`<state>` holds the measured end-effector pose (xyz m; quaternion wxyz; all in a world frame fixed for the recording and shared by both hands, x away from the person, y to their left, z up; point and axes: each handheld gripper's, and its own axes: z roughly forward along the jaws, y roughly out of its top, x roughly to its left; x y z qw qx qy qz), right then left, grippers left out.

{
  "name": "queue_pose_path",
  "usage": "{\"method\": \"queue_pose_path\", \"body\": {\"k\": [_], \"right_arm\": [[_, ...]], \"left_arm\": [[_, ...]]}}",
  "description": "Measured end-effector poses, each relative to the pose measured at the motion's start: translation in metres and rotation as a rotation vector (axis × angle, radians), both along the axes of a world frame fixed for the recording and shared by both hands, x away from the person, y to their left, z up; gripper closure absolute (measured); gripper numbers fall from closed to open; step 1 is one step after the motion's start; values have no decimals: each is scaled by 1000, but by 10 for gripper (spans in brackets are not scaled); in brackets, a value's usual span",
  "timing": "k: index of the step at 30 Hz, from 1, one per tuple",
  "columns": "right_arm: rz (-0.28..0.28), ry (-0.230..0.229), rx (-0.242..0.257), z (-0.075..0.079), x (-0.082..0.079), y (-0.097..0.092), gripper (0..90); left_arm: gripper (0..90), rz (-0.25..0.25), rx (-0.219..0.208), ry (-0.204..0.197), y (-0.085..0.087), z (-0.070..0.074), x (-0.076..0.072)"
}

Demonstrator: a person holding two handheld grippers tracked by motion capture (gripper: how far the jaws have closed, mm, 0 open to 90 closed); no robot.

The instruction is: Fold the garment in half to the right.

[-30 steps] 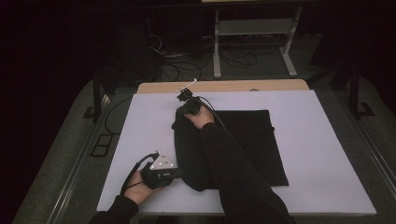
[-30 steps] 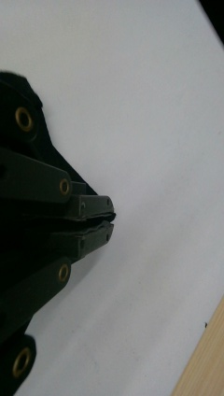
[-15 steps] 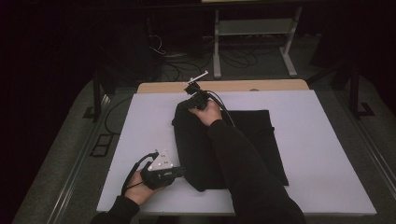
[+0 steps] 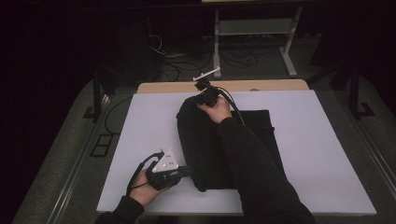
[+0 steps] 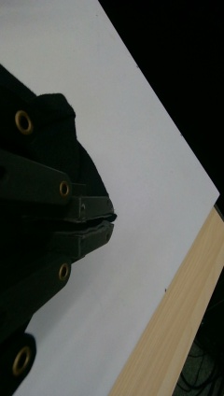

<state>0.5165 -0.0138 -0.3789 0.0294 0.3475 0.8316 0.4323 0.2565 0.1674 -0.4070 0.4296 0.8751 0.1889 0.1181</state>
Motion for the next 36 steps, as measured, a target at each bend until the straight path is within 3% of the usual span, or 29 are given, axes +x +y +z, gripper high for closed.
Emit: {"method": "queue_pose_path", "body": {"k": [8,24,36], "right_arm": [[-20,3,5,7,-2,-21,842],[-84,11,49,13,-6,-74,842],[-131,23,90,12,-6,-113,842]], "left_arm": [[826,-46,-8,-42,-29,9,-1],[826,-133,-14,-68,-75,17,9],[827,-171,-54,-81,-105,28,18]]}}
